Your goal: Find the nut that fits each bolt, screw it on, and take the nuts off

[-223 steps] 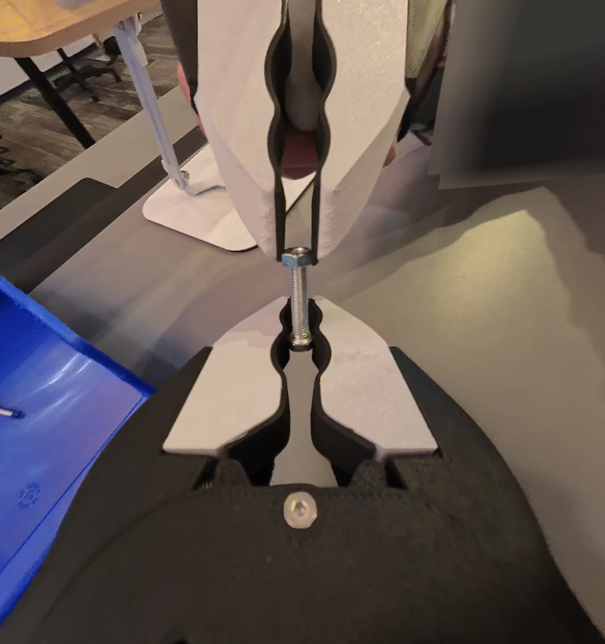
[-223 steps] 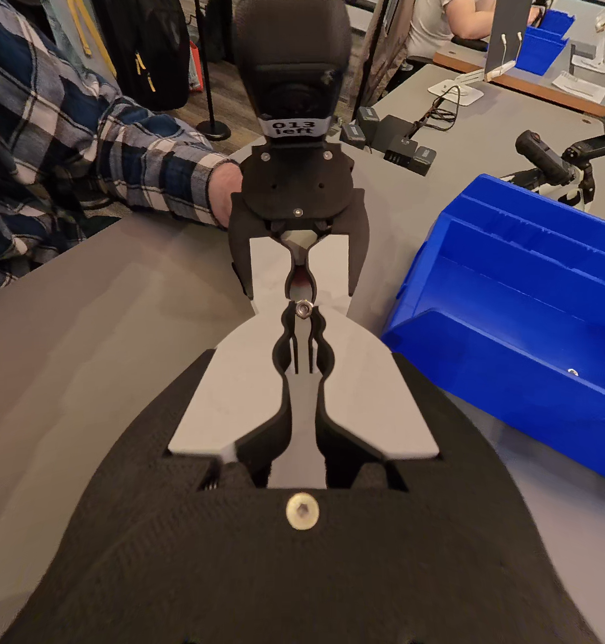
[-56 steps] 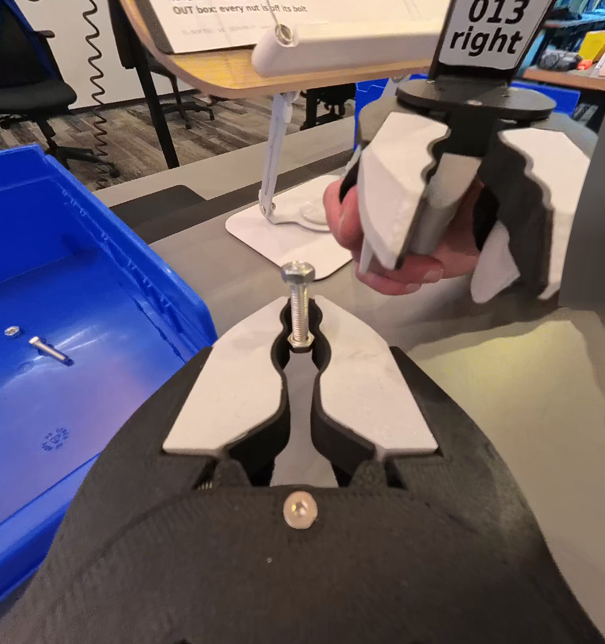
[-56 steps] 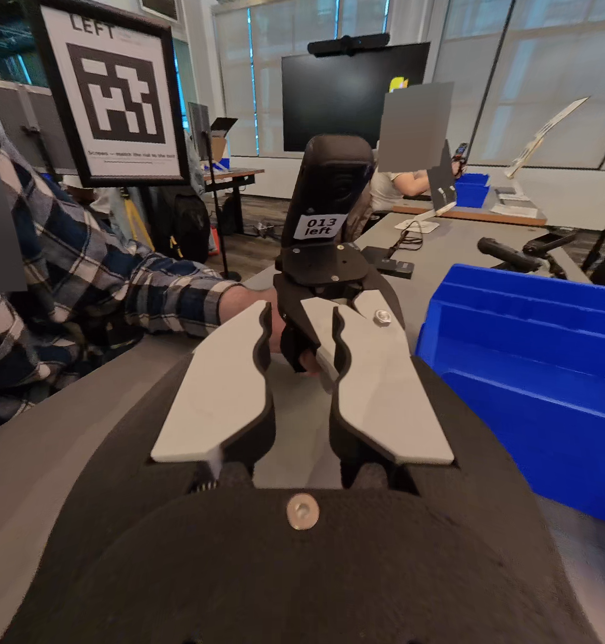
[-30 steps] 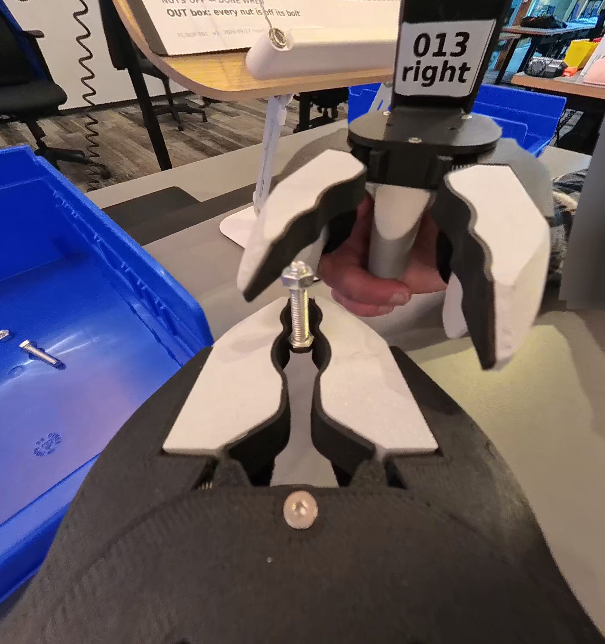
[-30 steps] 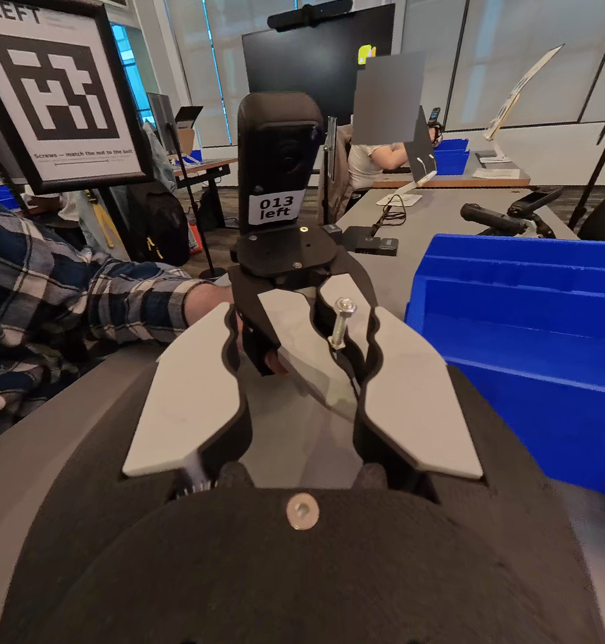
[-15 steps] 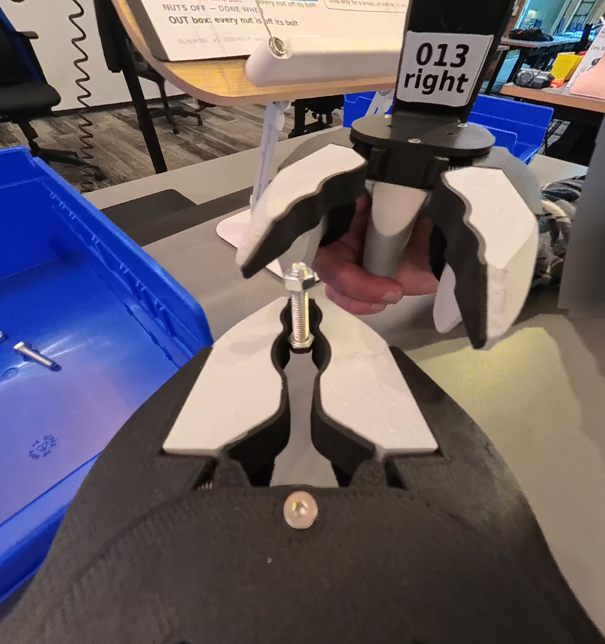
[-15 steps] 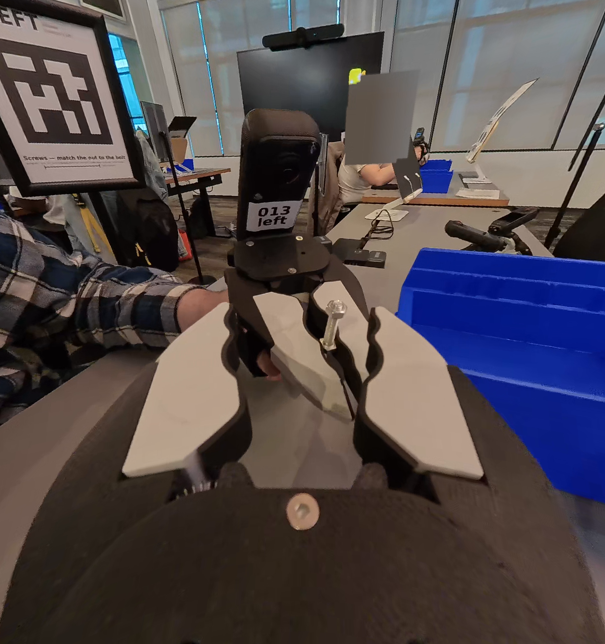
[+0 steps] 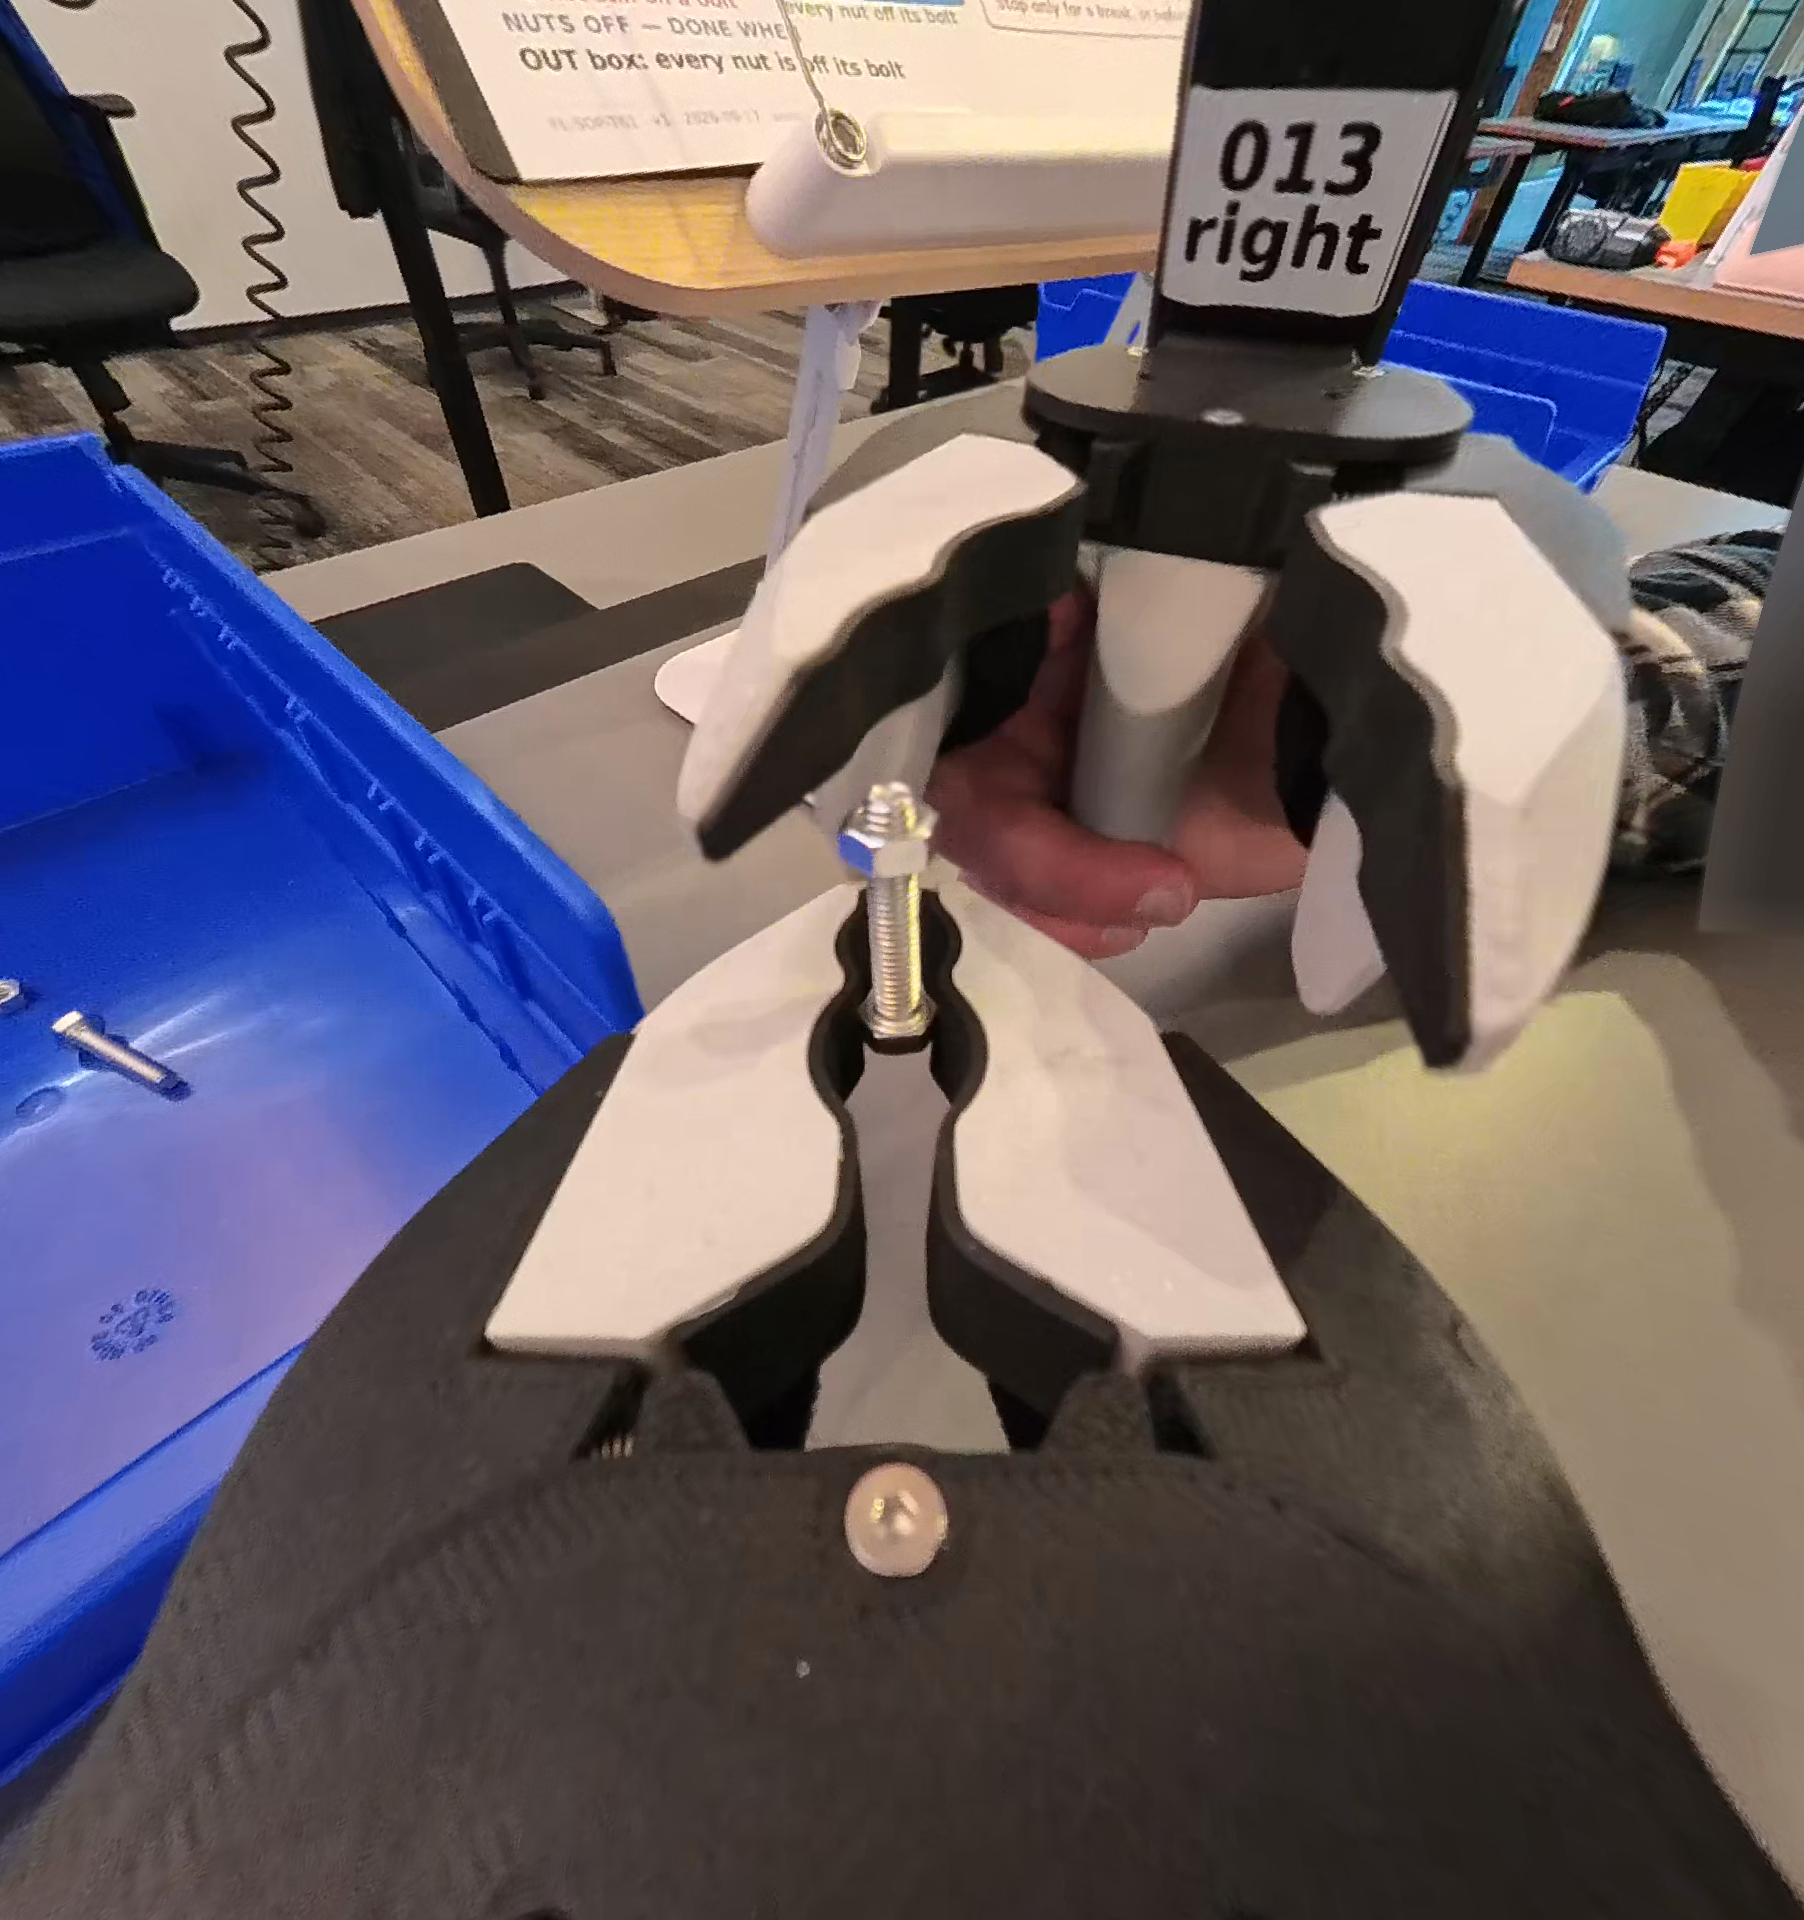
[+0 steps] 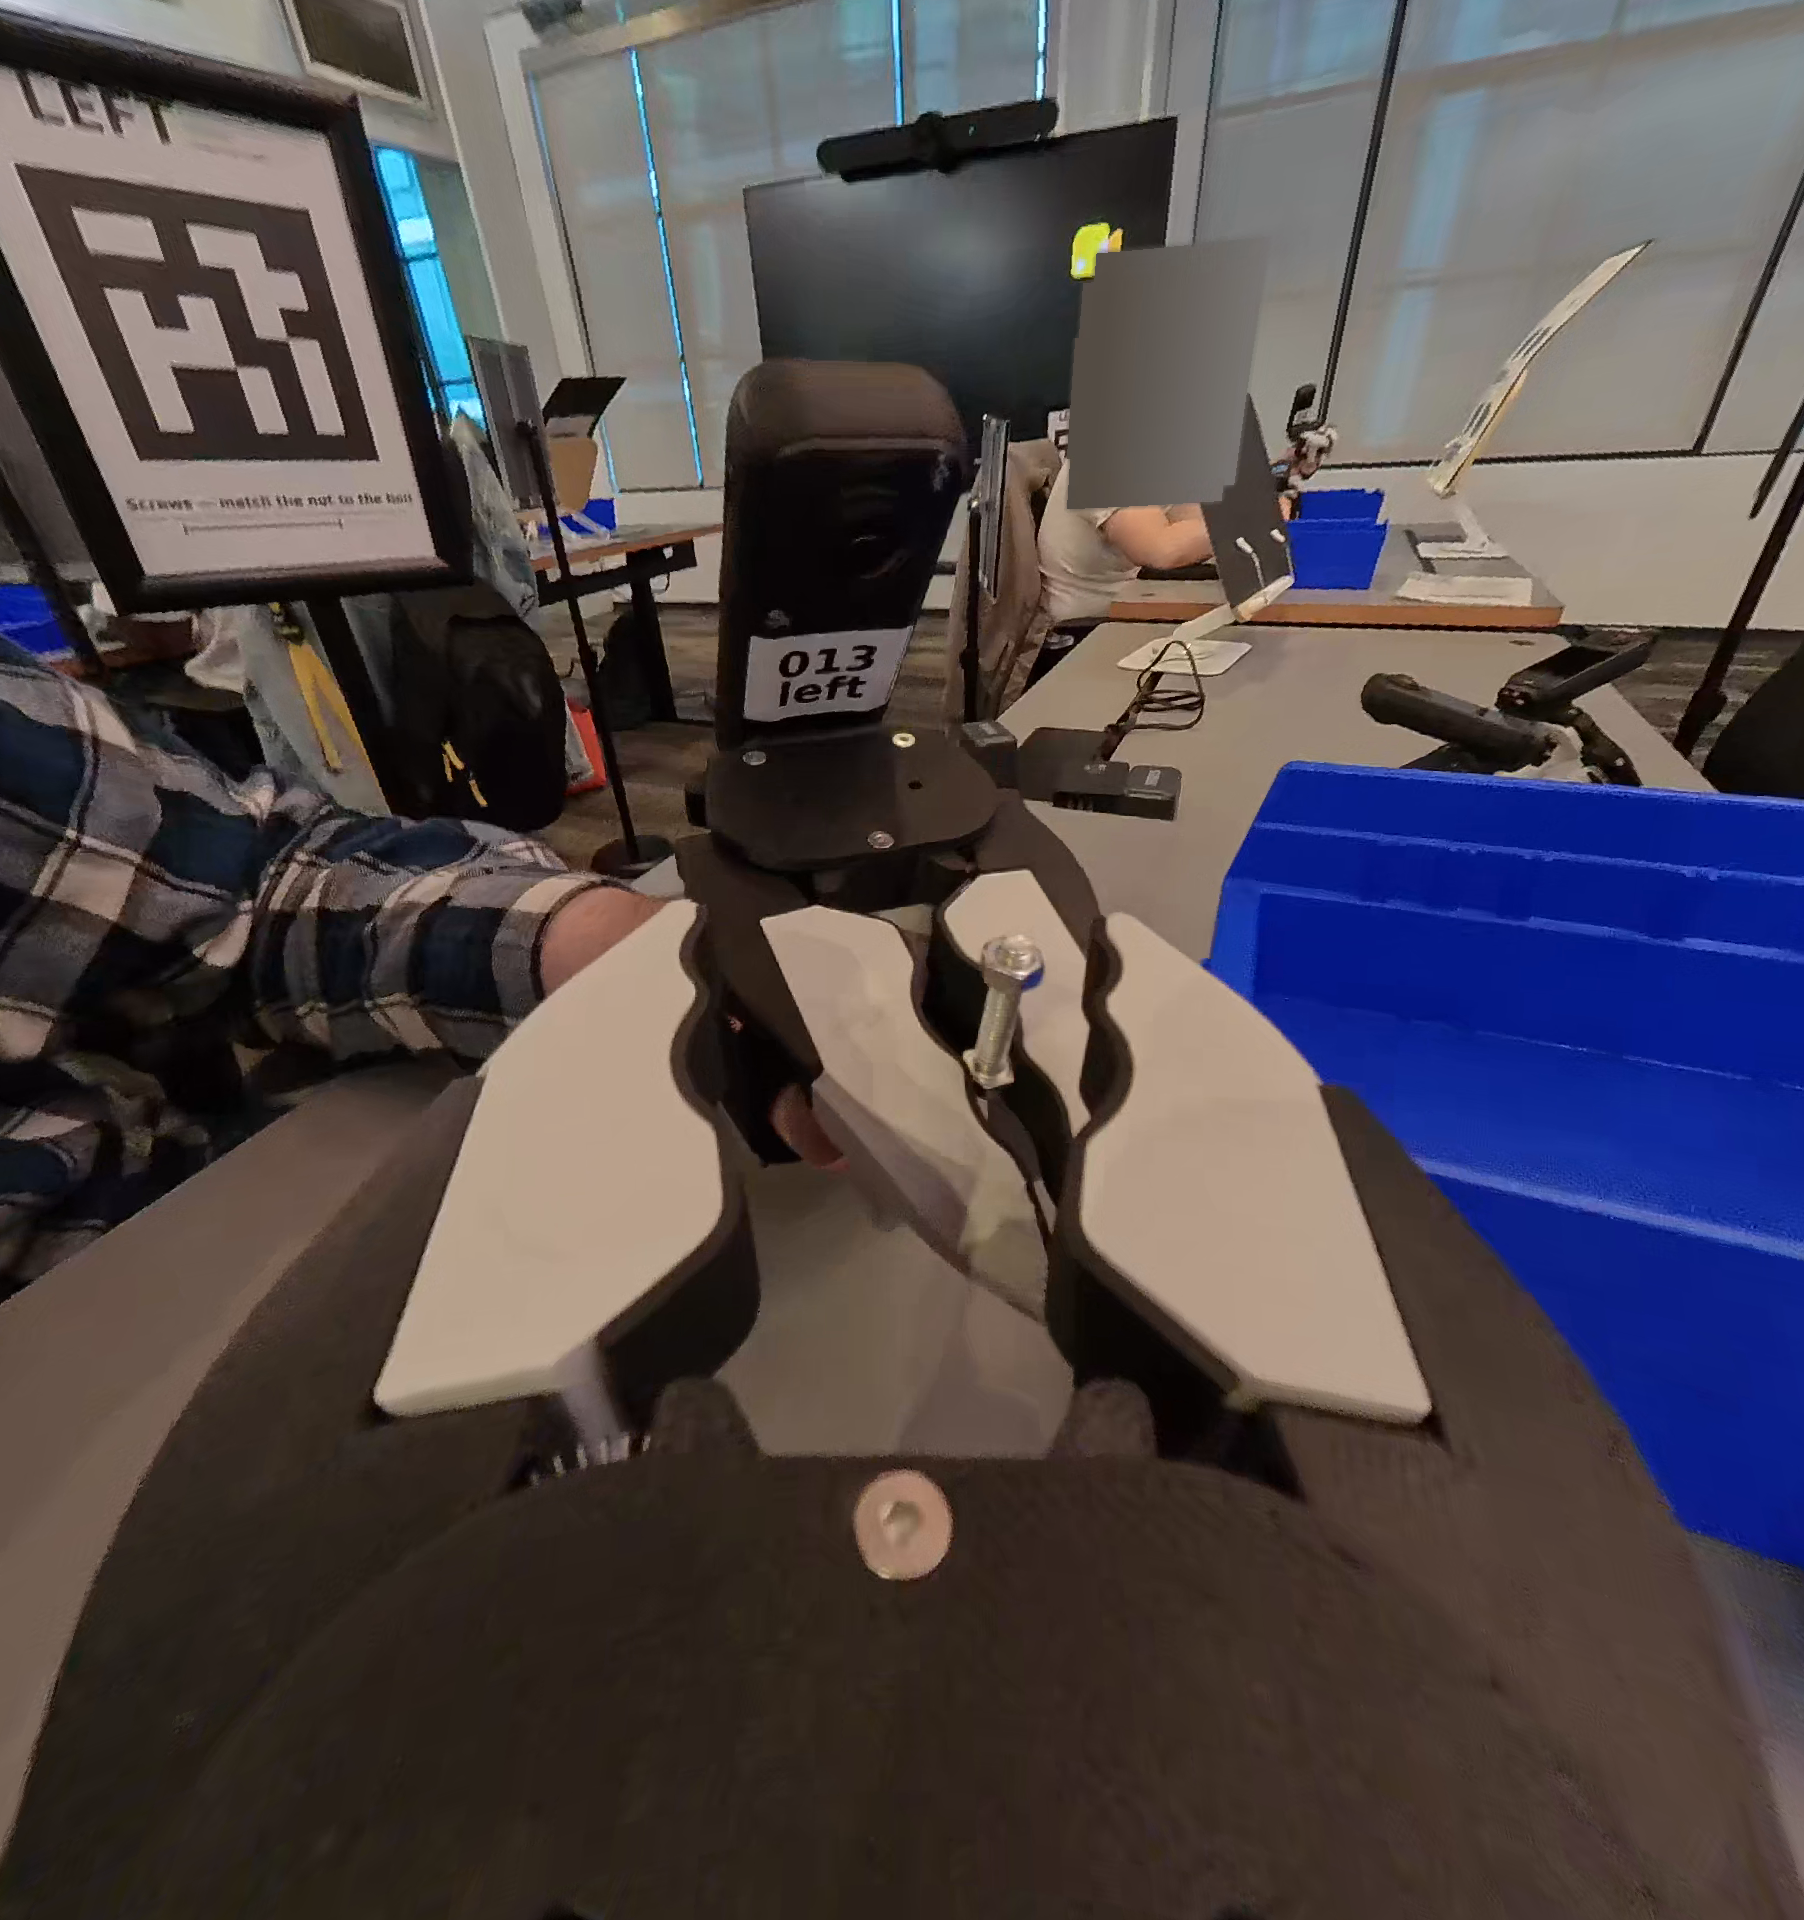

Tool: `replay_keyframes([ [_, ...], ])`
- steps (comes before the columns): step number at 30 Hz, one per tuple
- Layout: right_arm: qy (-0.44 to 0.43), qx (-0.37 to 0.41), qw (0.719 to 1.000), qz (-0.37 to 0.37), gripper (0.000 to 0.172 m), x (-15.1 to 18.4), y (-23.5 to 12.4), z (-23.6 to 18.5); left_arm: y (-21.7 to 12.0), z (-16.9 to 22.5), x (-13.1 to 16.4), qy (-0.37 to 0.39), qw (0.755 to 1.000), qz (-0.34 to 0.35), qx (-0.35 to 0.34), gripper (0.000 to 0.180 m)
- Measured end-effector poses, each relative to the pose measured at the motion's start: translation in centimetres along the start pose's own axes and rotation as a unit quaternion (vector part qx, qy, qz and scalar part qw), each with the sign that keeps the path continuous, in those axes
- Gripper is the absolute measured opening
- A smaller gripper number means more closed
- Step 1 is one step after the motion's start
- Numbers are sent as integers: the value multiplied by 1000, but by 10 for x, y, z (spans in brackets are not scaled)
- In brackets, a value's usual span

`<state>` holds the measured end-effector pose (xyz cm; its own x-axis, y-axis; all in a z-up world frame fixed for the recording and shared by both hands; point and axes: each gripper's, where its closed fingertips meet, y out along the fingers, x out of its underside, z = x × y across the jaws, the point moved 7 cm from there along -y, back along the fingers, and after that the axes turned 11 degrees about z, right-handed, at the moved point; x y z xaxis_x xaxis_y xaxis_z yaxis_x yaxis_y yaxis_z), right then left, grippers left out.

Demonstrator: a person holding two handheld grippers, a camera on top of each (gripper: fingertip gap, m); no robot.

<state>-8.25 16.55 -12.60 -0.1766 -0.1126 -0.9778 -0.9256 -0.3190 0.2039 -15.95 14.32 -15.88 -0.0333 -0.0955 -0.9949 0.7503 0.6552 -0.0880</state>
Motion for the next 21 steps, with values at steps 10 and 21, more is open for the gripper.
replay_keyframes([
  [10, -22, -5, 1000, 8, 51, -5, -4, -1, -5, -4, -3, -11, 1000, 11, -8, 8],
  [21, -43, -39, 998, 5, 25, -6, -5, -13, -7, -8, -3, -13, 1000, 11, -21, 8],
])
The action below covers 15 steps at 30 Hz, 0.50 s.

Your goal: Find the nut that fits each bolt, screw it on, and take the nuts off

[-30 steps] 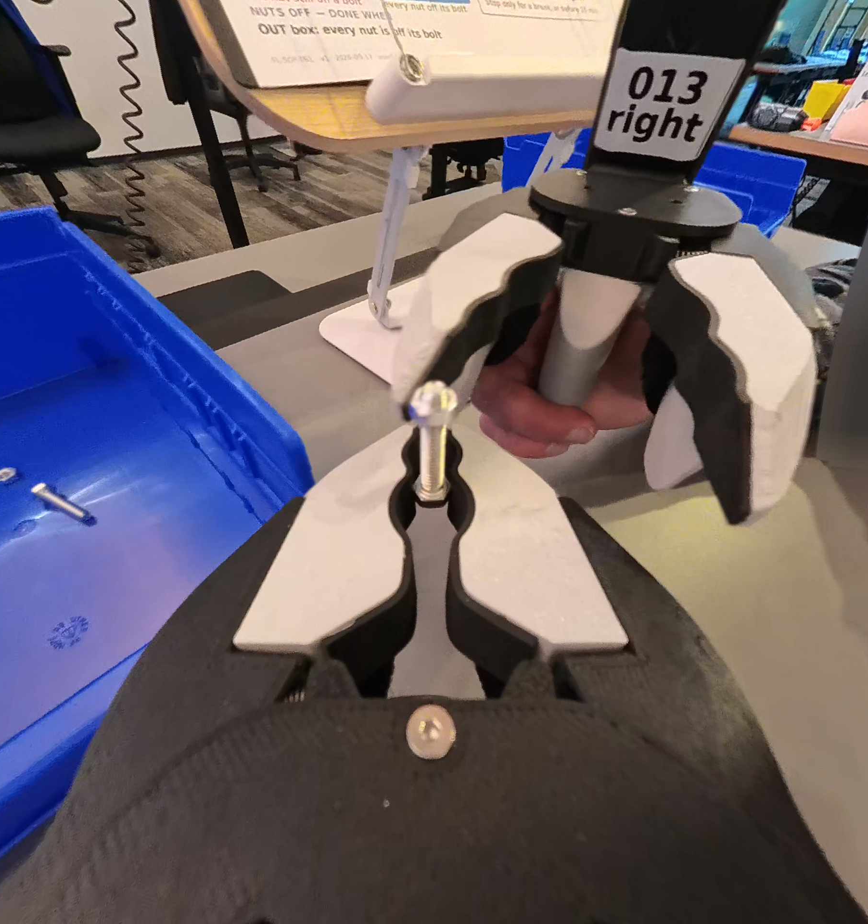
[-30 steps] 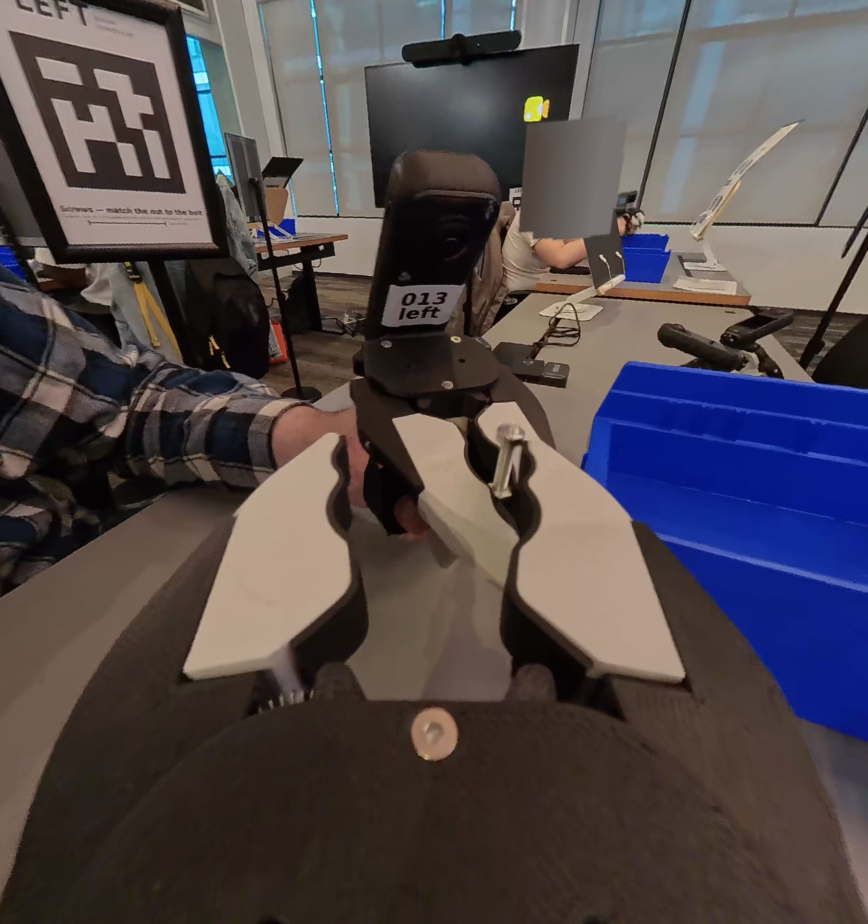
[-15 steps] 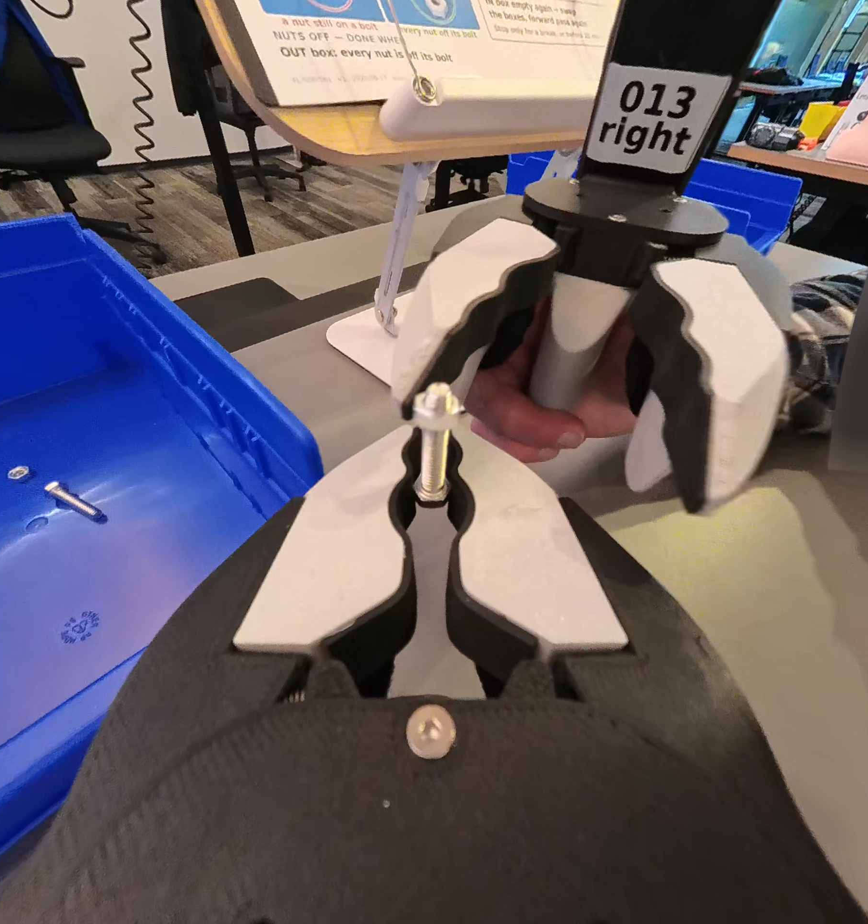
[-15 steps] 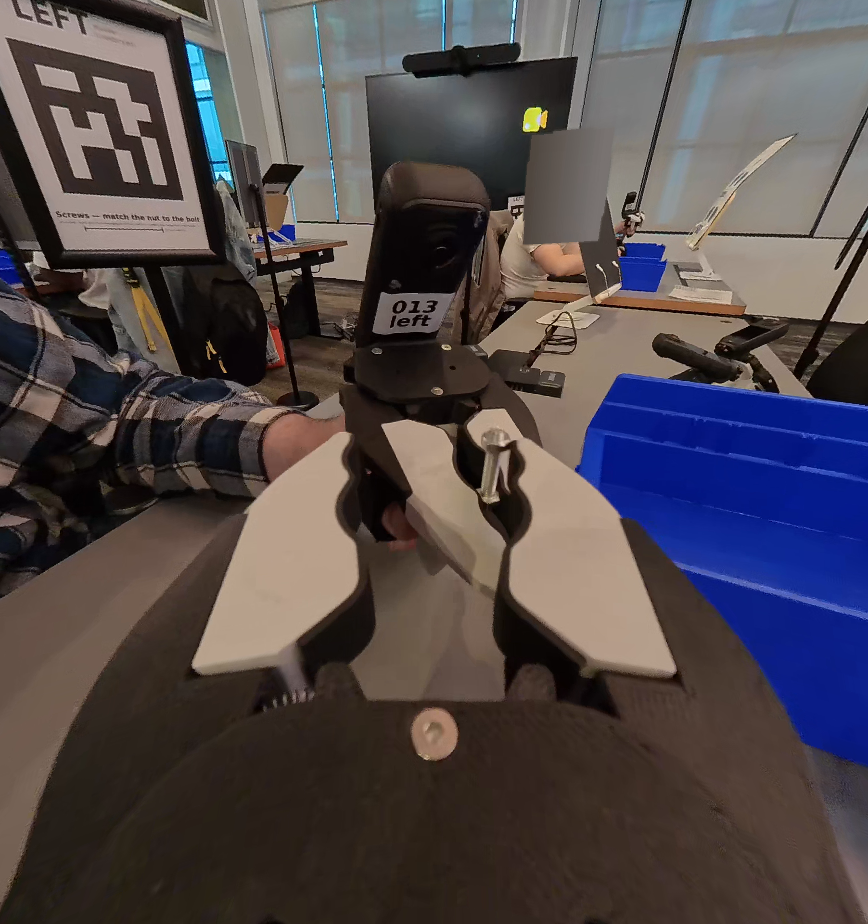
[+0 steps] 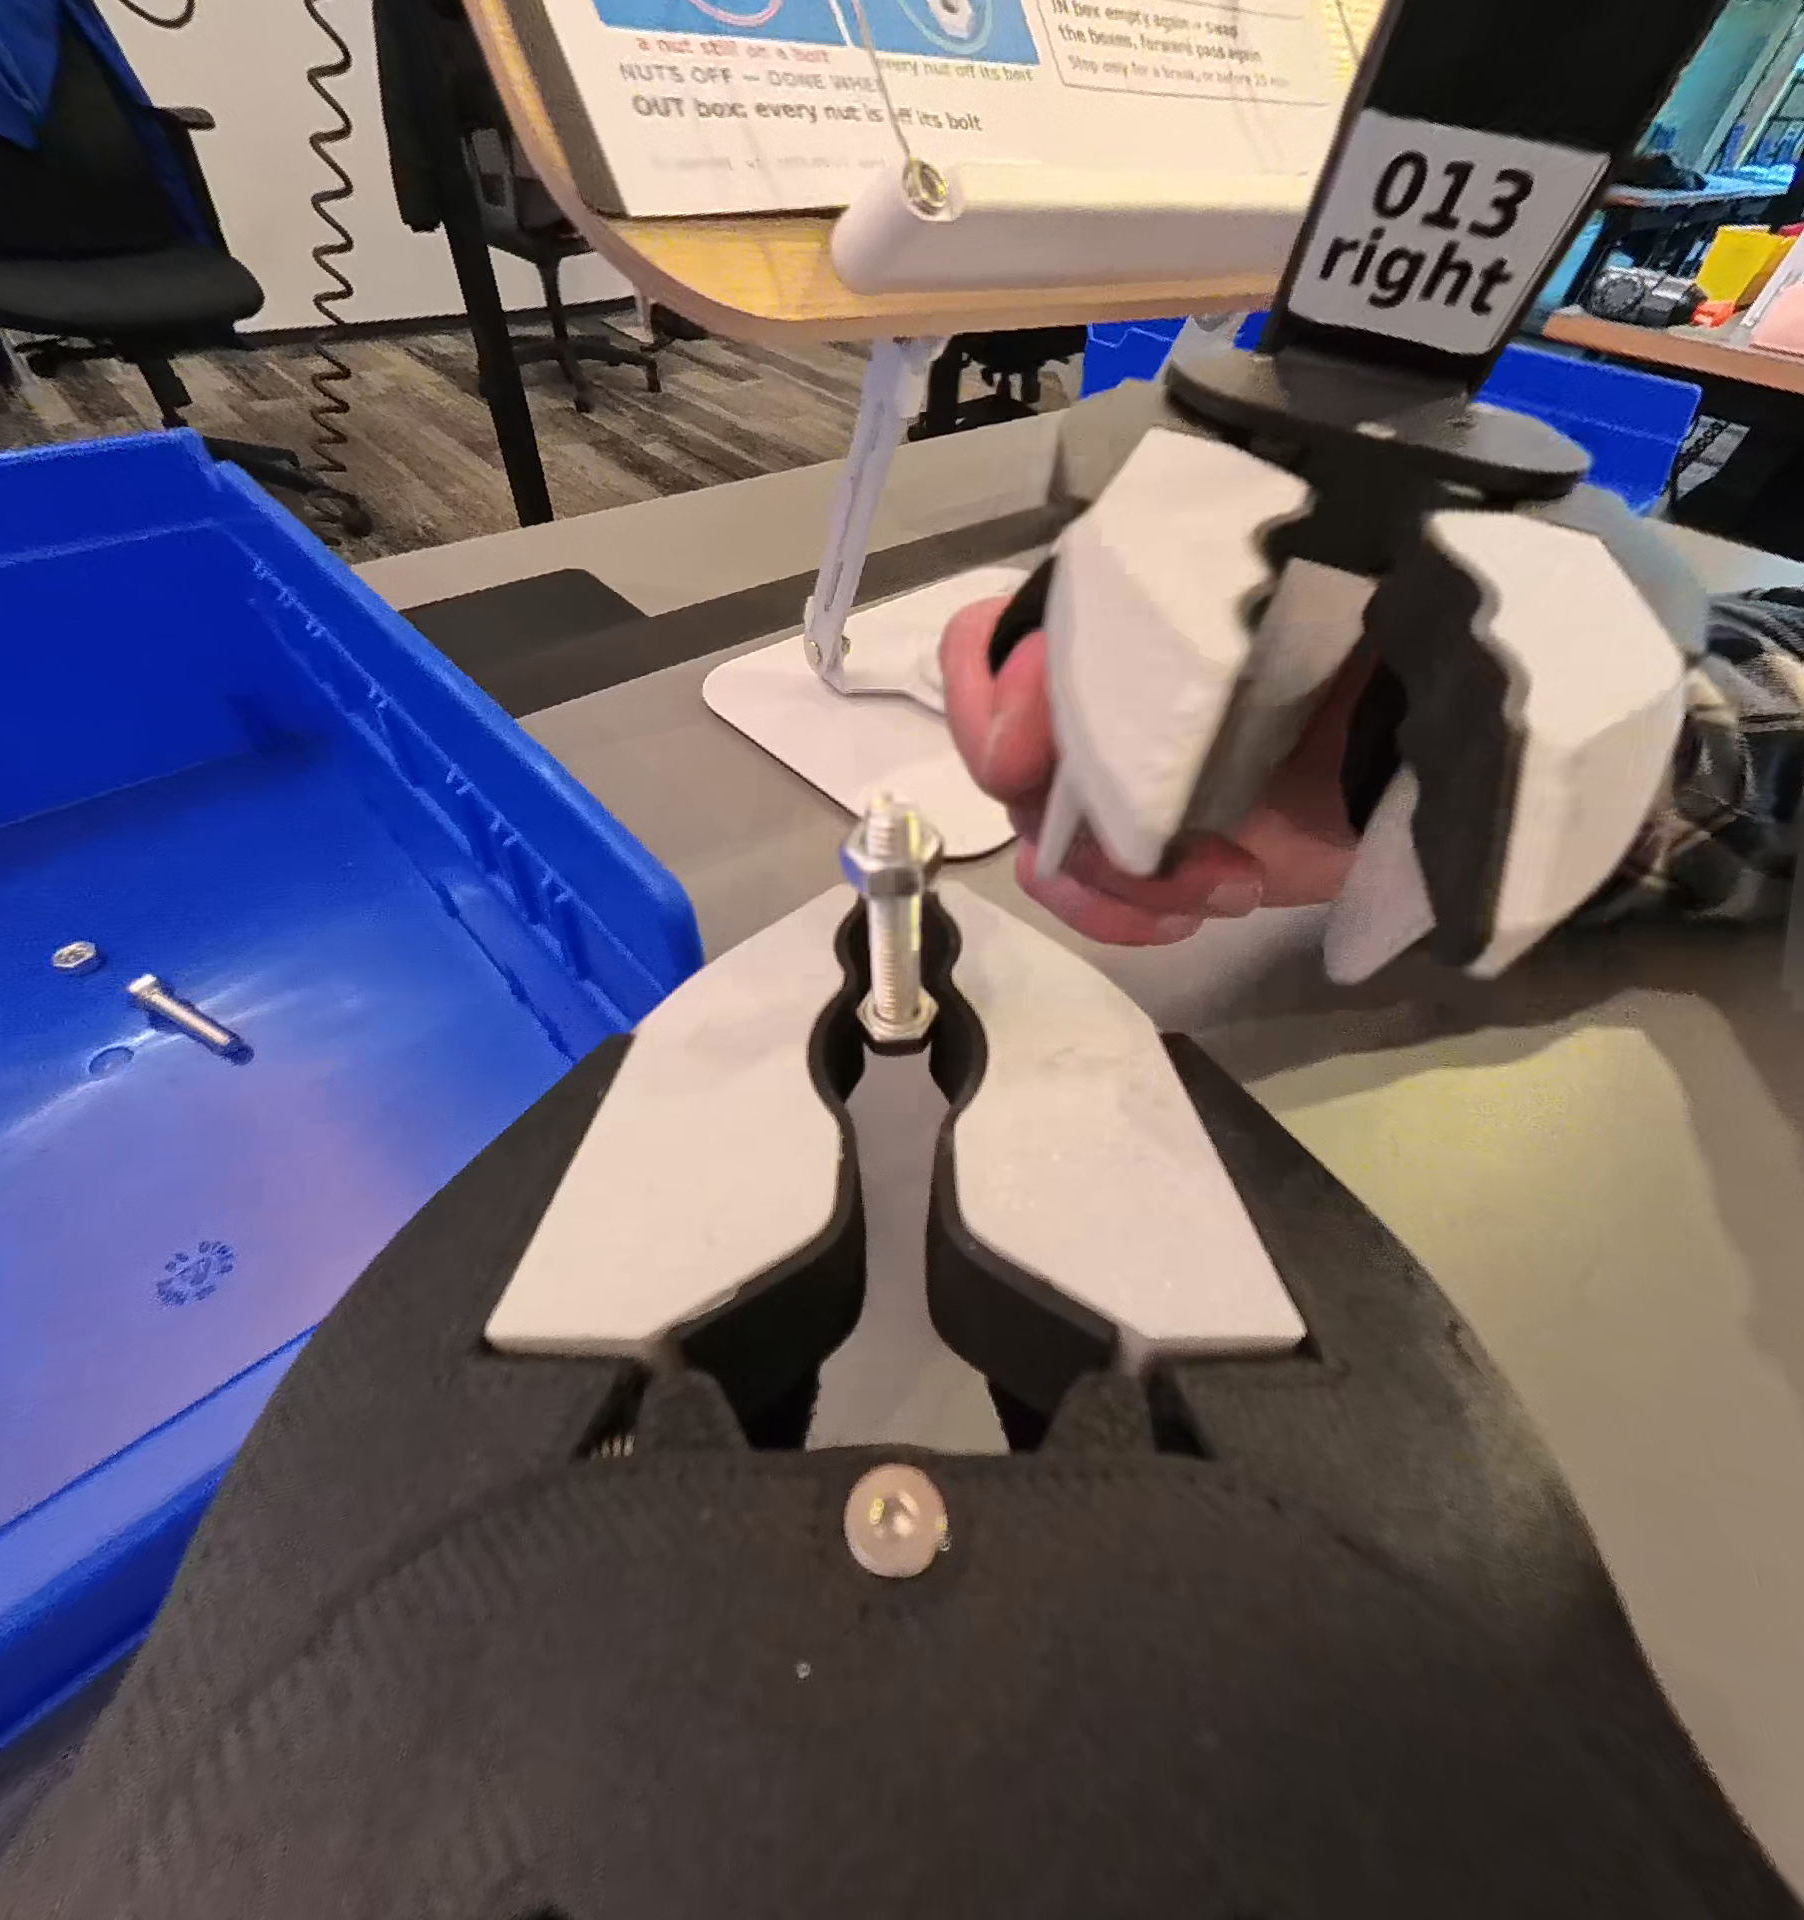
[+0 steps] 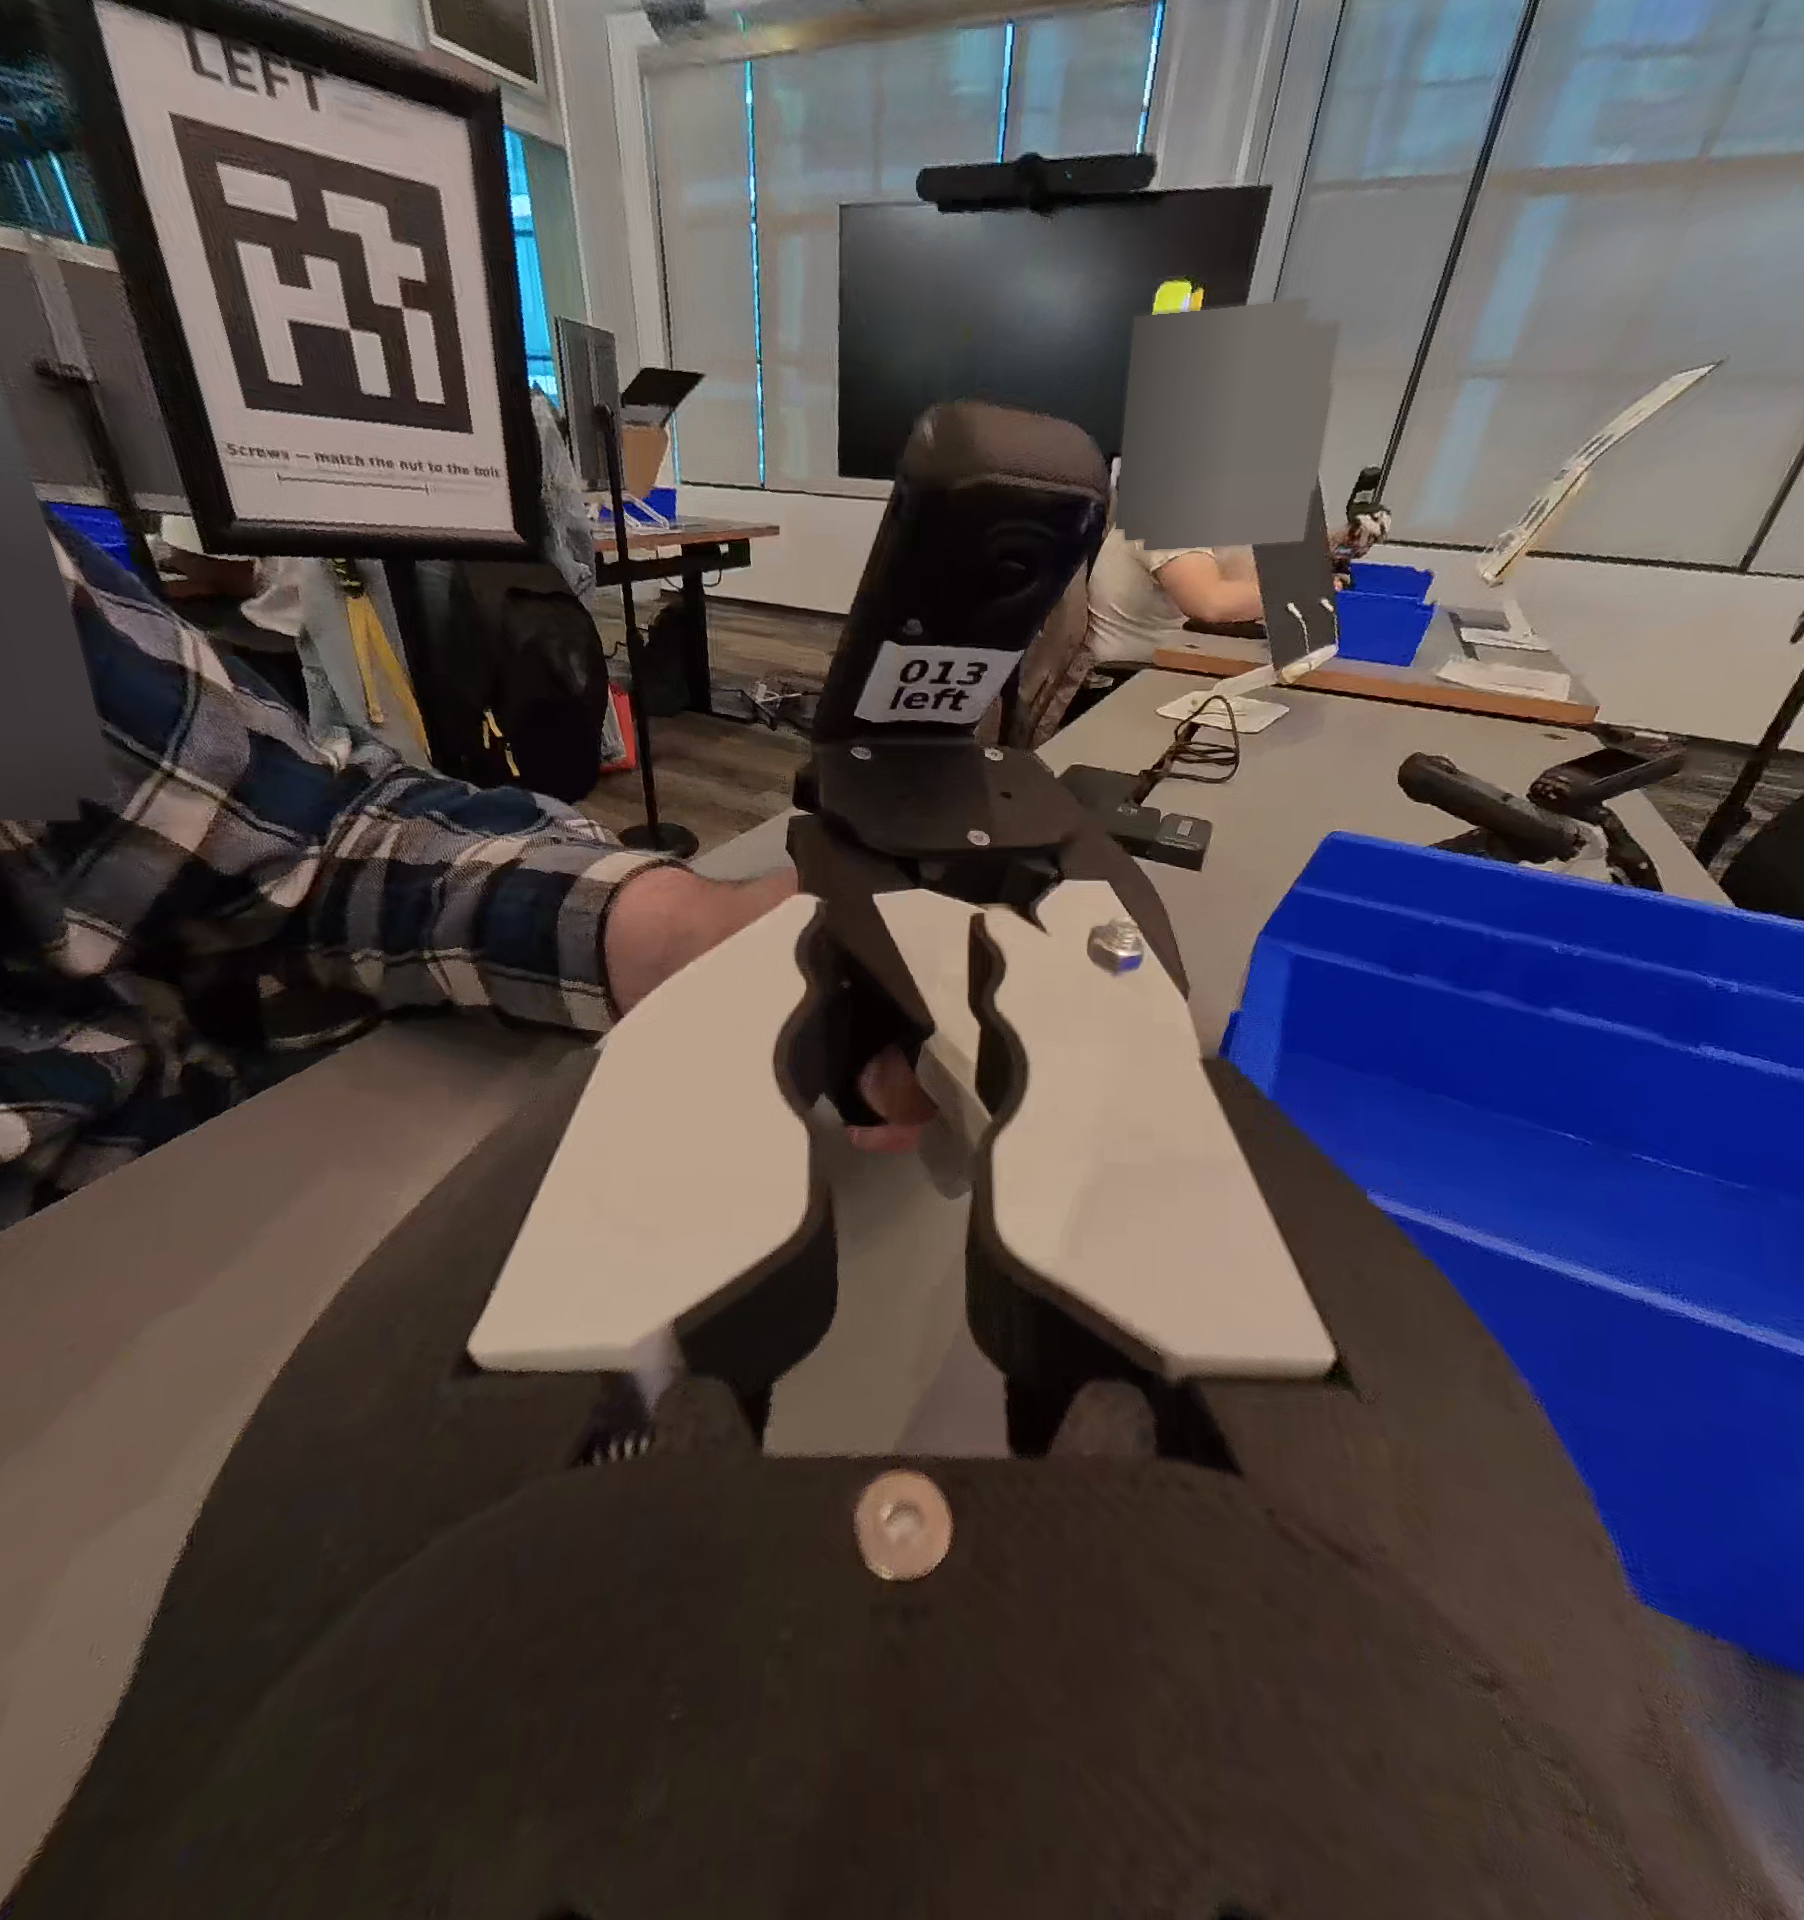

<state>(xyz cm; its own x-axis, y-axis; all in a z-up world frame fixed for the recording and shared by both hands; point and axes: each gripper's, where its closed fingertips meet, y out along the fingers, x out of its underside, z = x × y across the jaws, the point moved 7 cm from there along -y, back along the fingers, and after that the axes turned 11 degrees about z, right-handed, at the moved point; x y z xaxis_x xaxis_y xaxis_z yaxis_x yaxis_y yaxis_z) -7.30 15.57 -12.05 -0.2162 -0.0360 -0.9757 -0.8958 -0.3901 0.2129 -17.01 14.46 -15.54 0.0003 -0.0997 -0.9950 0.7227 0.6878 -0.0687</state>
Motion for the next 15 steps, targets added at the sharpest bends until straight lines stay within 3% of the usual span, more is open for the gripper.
replay_keyframes([
  [2, -4, 12, 1000, -2, 34, -1, -1, 2, -1, -1, 0, -4, 1000, 1, 1, 8],
  [5, 11, 40, 999, -7, 67, 2, 3, 8, 2, 2, 1, 2, 1000, -4, 8, 8],
  [7, 15, 43, 999, -17, 70, 7, 6, 9, 4, 4, 2, 7, 1000, -9, 10, 8],
  [10, 3, 34, 999, -28, 67, 8, 7, 4, 4, 3, 3, 5, 1000, -7, 7, 8],
  [11, -5, 27, 999, -28, 56, 7, 6, 2, 3, 3, 2, 6, 1000, -7, 8, 8],
  [12, -8, -3, 1000, -22, 24, 5, 4, -3, 3, 2, 2, 4, 1000, -7, 4, 8],
  [13, -7, -28, 1000, -13, 16, 2, 2, -7, 2, 1, 2, 2, 1000, -6, 4, 8],
  [15, -9, -24, 1000, -12, 18, 0, 2, -7, 2, 0, 3, -2, 1000, -5, 4, 8],
])
